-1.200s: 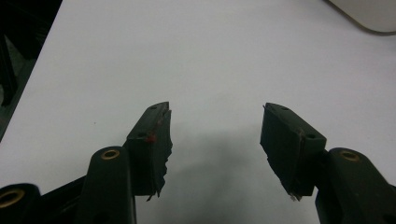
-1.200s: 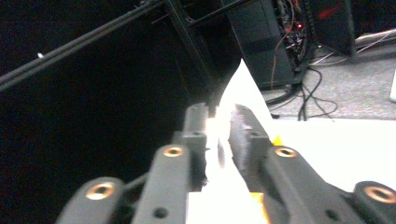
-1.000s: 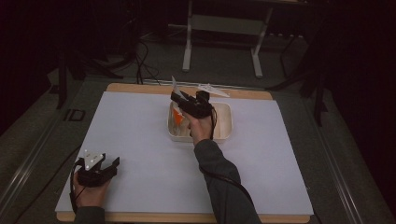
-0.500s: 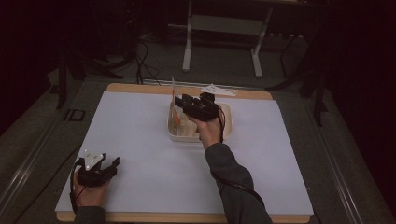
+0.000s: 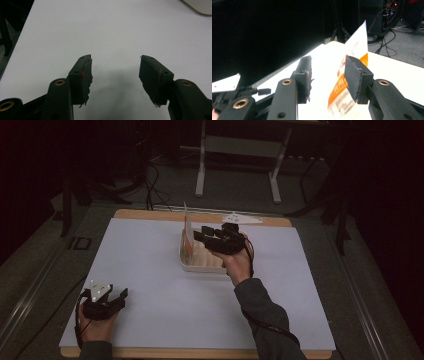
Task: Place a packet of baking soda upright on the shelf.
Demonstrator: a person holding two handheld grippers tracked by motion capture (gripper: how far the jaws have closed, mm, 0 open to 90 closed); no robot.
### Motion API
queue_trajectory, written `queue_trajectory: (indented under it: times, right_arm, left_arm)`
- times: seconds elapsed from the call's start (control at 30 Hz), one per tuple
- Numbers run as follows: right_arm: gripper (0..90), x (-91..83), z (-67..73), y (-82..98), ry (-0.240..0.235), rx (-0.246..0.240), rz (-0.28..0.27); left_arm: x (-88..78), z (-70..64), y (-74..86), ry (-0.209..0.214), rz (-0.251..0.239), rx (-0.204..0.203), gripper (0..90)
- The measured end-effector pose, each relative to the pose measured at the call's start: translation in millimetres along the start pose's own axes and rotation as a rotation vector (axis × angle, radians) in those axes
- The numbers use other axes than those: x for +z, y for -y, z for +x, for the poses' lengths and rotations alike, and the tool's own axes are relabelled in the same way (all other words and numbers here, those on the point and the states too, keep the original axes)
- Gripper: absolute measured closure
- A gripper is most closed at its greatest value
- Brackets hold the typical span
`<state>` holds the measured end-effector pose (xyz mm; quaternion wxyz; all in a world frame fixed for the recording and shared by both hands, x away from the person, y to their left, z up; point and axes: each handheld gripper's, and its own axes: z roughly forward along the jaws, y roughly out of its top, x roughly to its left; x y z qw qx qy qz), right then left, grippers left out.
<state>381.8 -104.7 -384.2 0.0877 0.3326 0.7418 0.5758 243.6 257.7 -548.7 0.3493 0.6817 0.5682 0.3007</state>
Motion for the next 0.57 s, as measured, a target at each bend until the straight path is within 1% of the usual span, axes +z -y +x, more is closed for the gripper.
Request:
queue_trajectory:
  times: [0.07, 0.2, 0.37, 0.4, 0.47, 0.5, 0.57]
  right_arm:
    - [56.9, -5.5, 0.2, 1.1, -0.001, -0.011, 0.023]
    - [56.9, -14.2, -0.2, 6.1, 0.015, -0.043, 0.073]
    - [56.9, -24.0, -4.6, 19.0, 0.025, -0.059, 0.144]
    - [56.7, -26.2, -6.1, 22.5, 0.024, -0.054, 0.155]
    - [56.5, -31.1, -10.4, 30.5, 0.005, -0.035, 0.179]
    - [56.2, -34.1, -12.6, 35.2, 0.002, -0.031, 0.191]
    - [55.4, -40.5, -17.9, 46.0, 0.011, -0.032, 0.22]
  left_arm:
    - [0.1, -0.1, 0.0, -0.001, -0.001, 0.0, 43.6]
    - [0.2, -0.2, 0.0, -0.003, 0.0, -0.001, 43.5]
    - [0.5, -0.2, 0.0, -0.002, 0.001, 0.0, 43.4]
    - [0.6, -0.2, 0.0, -0.002, 0.001, 0.001, 43.4]
    - [0.8, -0.5, 0.0, -0.003, 0.004, 0.0, 43.4]
    - [0.9, -0.6, -0.1, -0.004, 0.007, 0.001, 43.4]
    - [1.6, -0.7, -0.2, -0.006, 0.014, 0.004, 43.5]
